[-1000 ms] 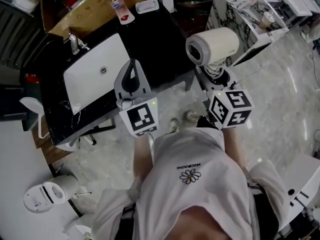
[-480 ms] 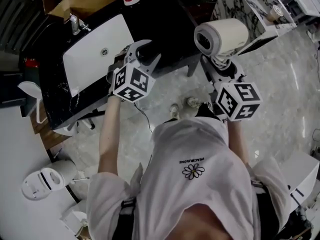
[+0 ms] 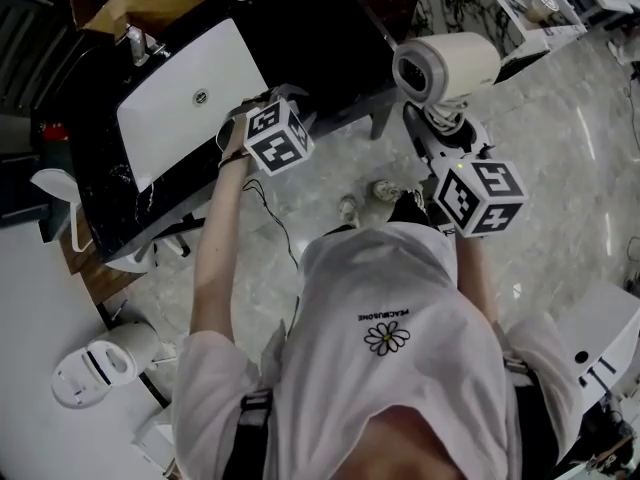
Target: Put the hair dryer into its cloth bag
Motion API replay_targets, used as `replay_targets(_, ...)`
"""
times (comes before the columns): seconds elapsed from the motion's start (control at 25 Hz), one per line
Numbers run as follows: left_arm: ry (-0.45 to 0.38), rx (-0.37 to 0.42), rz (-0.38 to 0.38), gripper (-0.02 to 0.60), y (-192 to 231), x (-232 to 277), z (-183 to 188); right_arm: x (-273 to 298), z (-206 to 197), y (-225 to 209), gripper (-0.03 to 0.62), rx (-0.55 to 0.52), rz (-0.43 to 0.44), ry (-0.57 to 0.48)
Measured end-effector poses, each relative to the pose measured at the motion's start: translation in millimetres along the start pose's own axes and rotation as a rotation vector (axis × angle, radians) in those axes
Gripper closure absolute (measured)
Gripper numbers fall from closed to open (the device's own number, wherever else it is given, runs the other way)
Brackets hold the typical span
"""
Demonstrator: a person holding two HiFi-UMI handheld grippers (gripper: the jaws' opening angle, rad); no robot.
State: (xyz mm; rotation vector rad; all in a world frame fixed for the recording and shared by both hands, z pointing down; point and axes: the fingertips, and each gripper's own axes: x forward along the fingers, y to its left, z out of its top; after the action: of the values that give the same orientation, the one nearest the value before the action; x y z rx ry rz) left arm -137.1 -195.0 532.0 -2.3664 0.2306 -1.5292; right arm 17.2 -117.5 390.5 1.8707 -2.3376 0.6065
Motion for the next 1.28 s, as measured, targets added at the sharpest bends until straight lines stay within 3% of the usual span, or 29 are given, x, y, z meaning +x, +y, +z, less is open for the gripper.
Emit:
replay_targets(0.2,0.026,-0.027,-0.008,0.508,1.0,5.3,-2.7,-1.9,-2.6,0.2,0.385,-0.002,-0.010,0.005)
replay_targets(0.28,0.032,-0.043,-0.005,0.545,2.8,4.0,-2.4,-1.7,-3.1,1.1,0.385,-0.001,-0.009,0.007)
replay_targets(0.48,0.030,-0.106,-0.027,0.552,5.0,-1.4,3.9,-0.9,-3.3,1.1,0.385,-0.007,-0.002,0.011)
replay_targets(0.76,-0.155,-0.372,-0.002,0.554,40.9,-34.6,30.2,3.1,-5.2,3.7,0.385,-0.036,0.029,0.042)
replay_targets(0.96,-0.269,-0.487,0.049,0.555,71.0,-63.8,42.6,3.6,-19.1,10.2,0.385,-0.059,0.105,0.132)
replay_targets(1.28,-0.389,-0.654,0.255,0.555,109.9,-85.1,48.0,7.4,-53.5,22.9,0.385,-0.110,0.288,0.349)
